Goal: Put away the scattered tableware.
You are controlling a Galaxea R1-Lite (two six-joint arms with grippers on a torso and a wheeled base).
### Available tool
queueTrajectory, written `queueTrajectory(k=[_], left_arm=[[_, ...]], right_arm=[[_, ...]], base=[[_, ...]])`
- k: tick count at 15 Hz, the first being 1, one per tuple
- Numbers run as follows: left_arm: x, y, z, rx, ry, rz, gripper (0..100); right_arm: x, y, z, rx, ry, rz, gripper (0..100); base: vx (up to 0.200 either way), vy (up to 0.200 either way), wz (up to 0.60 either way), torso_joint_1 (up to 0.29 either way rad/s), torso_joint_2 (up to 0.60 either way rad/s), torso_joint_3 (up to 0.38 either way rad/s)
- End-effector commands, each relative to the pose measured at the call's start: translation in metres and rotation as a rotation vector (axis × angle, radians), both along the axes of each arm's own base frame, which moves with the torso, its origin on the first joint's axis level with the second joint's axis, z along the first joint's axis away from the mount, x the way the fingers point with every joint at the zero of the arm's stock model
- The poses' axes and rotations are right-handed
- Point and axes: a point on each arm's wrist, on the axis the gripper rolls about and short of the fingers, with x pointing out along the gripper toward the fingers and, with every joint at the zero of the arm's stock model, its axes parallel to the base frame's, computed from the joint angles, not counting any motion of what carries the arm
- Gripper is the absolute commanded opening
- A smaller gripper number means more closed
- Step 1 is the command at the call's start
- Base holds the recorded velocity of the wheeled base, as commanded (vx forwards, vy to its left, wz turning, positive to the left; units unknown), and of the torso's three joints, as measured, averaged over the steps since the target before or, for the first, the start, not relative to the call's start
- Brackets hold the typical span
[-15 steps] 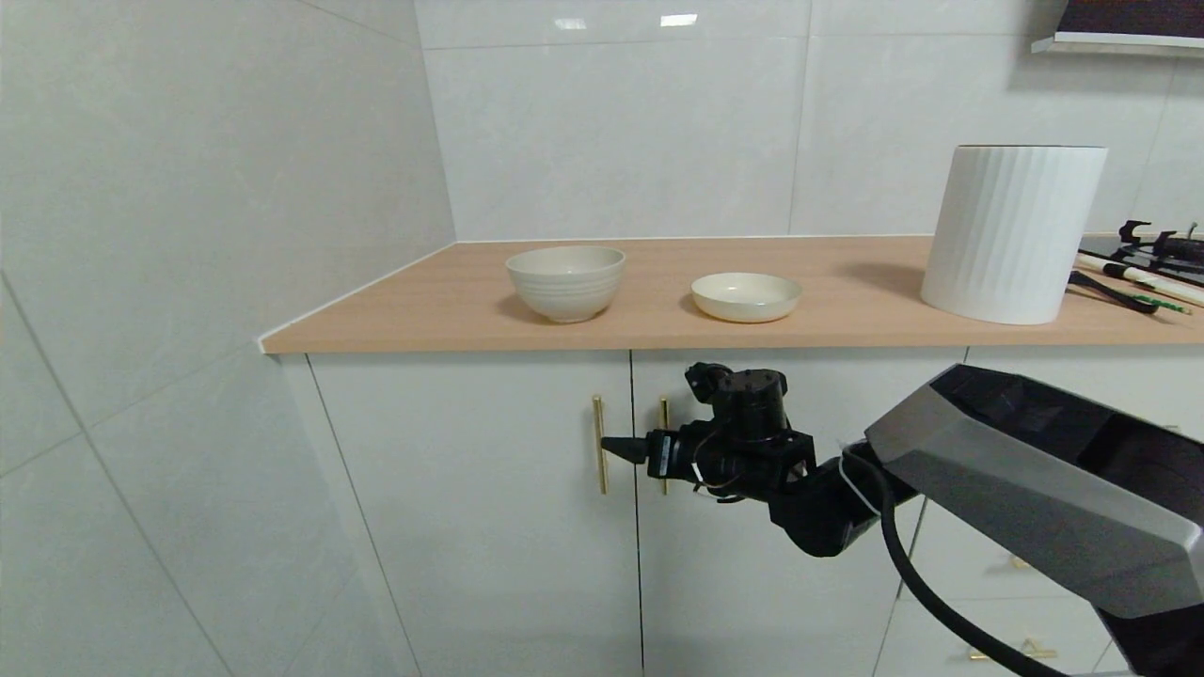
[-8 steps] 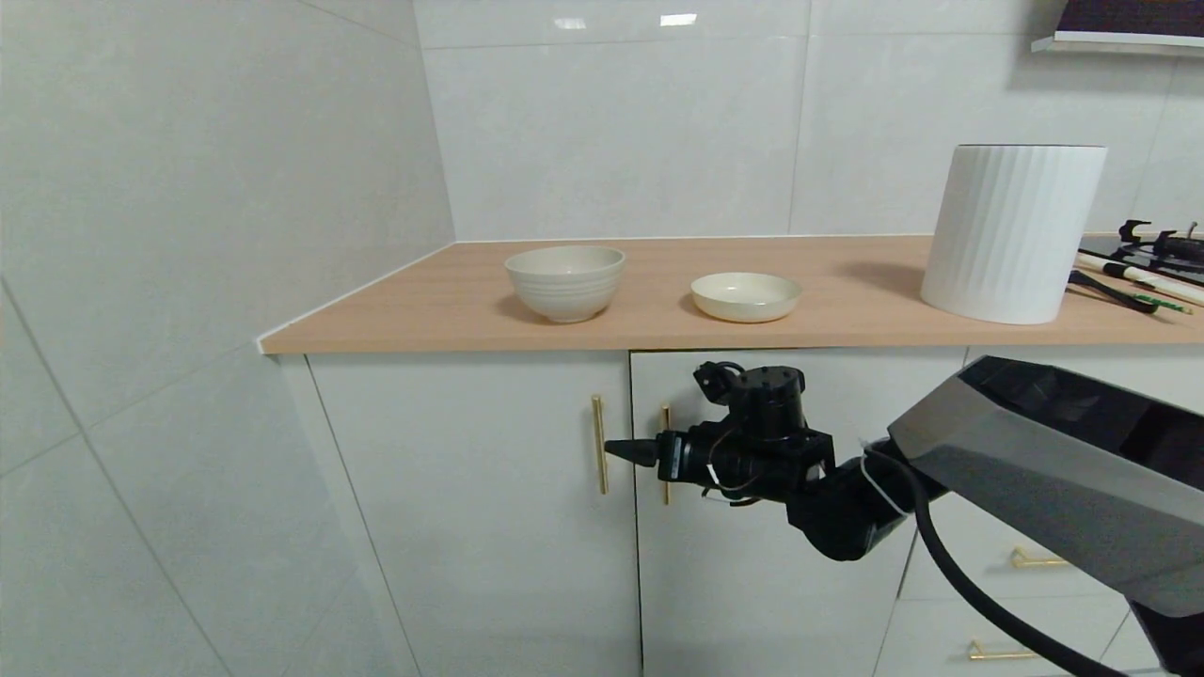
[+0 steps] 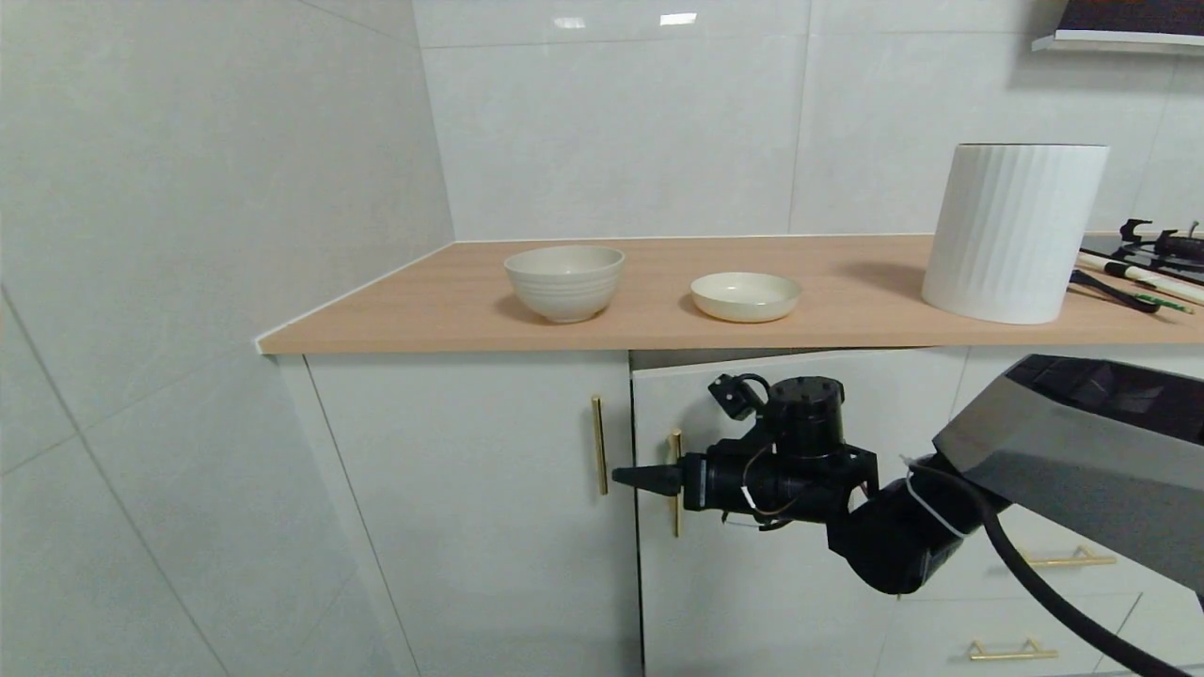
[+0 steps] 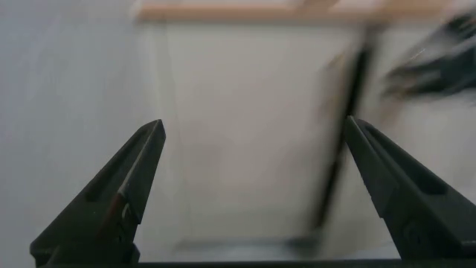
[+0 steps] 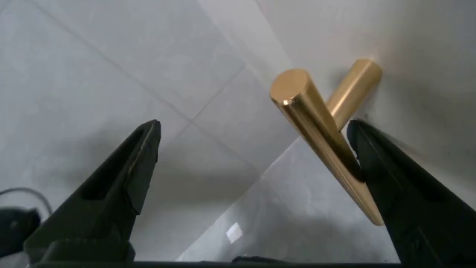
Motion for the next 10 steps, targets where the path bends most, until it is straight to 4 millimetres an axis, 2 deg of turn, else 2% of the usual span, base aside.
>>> queueTrajectory(k=[1,2,3,5,6,7,9,10], left_arm=[[-0.018,-0.002,0.056,-0.133,-0.055,-0.234,100],[-0.018,-0.002,0.089,-0.184,-0.008,-0.401,100],[-0.007,-0.002,0.106,-0.188,0.043,-0.446,100],[0.03,-0.007,0.135,-0.193,0.167,-0.484,100],[0.054,-0.011,0.144,-0.185,0.231,-0.494,100],[0.086,-0.017,0.149,-0.168,0.302,-0.493,100],[0.144,-0.029,0.143,-0.147,0.384,-0.531,100],[0.15,-0.031,0.141,-0.147,0.391,-0.544,100]], right_arm=[[-0.009,-0.005,0.006,0.007,-0.009,0.005,100],[-0.018,-0.005,0.008,0.008,-0.01,0.017,100],[-0.022,-0.007,0.011,0.01,-0.011,0.025,100],[-0.032,-0.012,0.015,0.016,-0.001,0.066,100],[-0.036,-0.015,0.015,0.015,0.009,0.087,100],[-0.039,-0.017,0.017,0.016,0.01,0.095,100],[-0.044,-0.021,0.02,0.016,0.009,0.096,100],[-0.045,-0.021,0.021,0.016,0.009,0.096,100]], base=[[0.0,0.0,0.0,0.0,0.0,0.0],[0.0,0.0,0.0,0.0,0.0,0.0],[0.0,0.0,0.0,0.0,0.0,0.0],[0.0,0.0,0.0,0.0,0.0,0.0],[0.0,0.0,0.0,0.0,0.0,0.0],[0.0,0.0,0.0,0.0,0.0,0.0],[0.0,0.0,0.0,0.0,0.0,0.0],[0.0,0.0,0.0,0.0,0.0,0.0]])
